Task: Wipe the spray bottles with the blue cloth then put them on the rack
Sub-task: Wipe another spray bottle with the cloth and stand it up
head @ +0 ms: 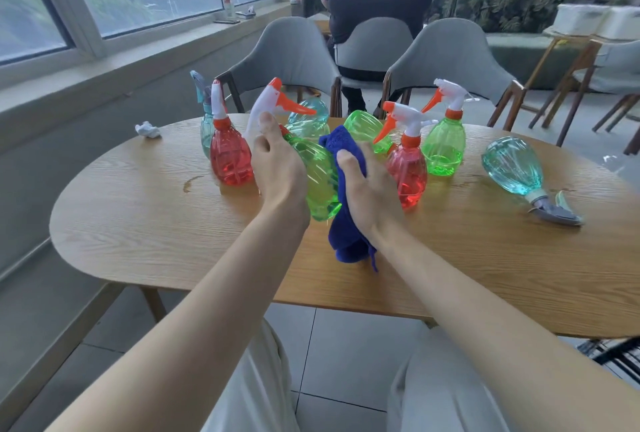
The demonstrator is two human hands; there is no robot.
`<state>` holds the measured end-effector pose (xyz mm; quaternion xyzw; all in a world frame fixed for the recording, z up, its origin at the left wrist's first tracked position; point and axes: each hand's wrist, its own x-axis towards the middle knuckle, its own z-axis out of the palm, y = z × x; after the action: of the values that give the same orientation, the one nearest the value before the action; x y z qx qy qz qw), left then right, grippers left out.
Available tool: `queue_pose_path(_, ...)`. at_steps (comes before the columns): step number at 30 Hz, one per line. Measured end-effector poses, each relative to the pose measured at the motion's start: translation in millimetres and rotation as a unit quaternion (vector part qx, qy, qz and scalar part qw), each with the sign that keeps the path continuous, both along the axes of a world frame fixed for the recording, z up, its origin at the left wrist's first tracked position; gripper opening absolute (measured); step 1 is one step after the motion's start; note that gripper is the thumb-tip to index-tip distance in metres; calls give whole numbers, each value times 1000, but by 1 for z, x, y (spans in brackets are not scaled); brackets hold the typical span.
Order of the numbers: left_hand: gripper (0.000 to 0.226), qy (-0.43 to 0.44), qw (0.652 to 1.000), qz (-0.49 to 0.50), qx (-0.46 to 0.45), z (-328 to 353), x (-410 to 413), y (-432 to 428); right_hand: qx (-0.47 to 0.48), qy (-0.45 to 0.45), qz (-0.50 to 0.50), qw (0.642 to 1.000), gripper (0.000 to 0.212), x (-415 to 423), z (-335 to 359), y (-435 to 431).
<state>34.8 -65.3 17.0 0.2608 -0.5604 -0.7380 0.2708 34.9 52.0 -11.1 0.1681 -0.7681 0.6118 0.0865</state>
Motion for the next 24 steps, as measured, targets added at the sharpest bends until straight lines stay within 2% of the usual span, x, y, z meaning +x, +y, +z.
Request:
queue_pose_path(2, 53, 4, 1000, -3, 3, 2, -1, 2, 82, 110, -28, 990, 27, 3, -4, 1)
queue_pose_path(4, 44, 12, 1000, -3, 11, 1, 2, 0, 187, 234, -42, 953, 45, 3, -10, -1)
queue_pose_path(6, 44, 21, 999, -19, 31, -3, 3, -3, 256, 298, -41, 919, 53, 2, -11, -1)
queue_pose_path(7, 50, 21, 998, -31, 51, -4, 3, -5, 263, 299, -38, 917, 52, 0, -11, 0)
queue_pose_path(9, 57, 9, 996, -65, 67, -5, 5, -6, 227, 246, -26, 942, 45, -8, -11, 4)
queue_pose_path(12, 54, 2, 994, -111, 19, -3, 9, -5, 58, 49, 19, 997, 22, -15, -6, 9)
queue_pose_path(14, 52, -1, 992, -128, -10, -4, 11, -4, -19, -45, 41, 998, 18, -16, -3, 8)
queue_pose_path(17, 50, -10, 988, -148, -37, -7, 9, -4, -43, -84, 66, 993, 19, -18, -6, 10)
queue_pose_path(20, 71, -34, 983, -170, -57, -9, 9, -6, -55, -108, 88, 989, 23, -17, -11, 11)
queue_pose_path(21, 72, -41, 982, -174, -60, -12, 6, -8, -47, -109, 83, 990, 27, -17, -13, 10)
queue_pose_path(24, 59, -37, 981, -173, -79, -16, 3, -7, 10, -71, 69, 995, 33, -16, -15, 7)
